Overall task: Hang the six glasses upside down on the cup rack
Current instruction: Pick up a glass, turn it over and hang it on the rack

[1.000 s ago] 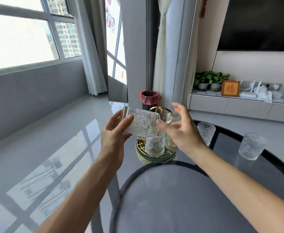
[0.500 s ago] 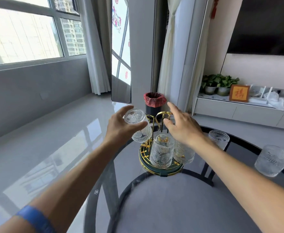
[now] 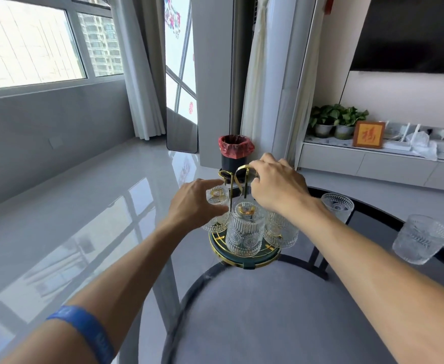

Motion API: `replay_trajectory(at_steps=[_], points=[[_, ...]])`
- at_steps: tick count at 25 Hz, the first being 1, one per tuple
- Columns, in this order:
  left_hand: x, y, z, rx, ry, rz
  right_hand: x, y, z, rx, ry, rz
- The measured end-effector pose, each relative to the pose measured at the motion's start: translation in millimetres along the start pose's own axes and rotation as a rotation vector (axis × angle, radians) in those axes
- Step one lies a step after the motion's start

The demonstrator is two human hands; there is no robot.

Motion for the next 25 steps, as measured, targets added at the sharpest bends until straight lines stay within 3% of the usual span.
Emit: replay_trajectory(at_steps=[6,9,11,13,16,18,22,25], points=[[5.4,11.7,-7.6,-0.059,-0.027,0.165,-2.9,5.7,-9.7,0.007,0.025,-0.018],[25.2,-0.1,-30.8,0.064,-0.041,0.170,-1.9,13.1,-13.4,-0.028,0.022,0.051],[45.7,-15.3,-68.9,0.232,0.102,-0.037,2.0,10.5,-25.4,0.047,-0.005,0.236],[69.1,-11.6,-118.5,0.268,0.322,-0.135,13.6,-3.4,-55.7,0.265,-0.013,0.408],[94.3,46.1,-174.3,0.112,0.551,0.012,54.4,-1.8,-132.0,0.509,0.148,0.543],[93.3,101.7,-194.5,-0.066,0.512,0.091,90.7,18.3,-189.2,0.579,0.355,0.614],[68.8,205.3,-203.5,-0.325,0.226,0.279,137.6,61.9,-270.0,0.471,0.554,0.677],[73.6,239.4,-187.5,-0.367,0.222,0.434,160.3,83.5,-301.3,0.407,0.594,0.716]])
Point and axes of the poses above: each hand's wrist, its own z-axis towards the middle knuckle, its own y-axis out of the palm, x = y × z, the point moved 9 cm from there along z, towards the middle knuckle, and after that the axes turned 13 degrees about -y, right-handed, at the moved point
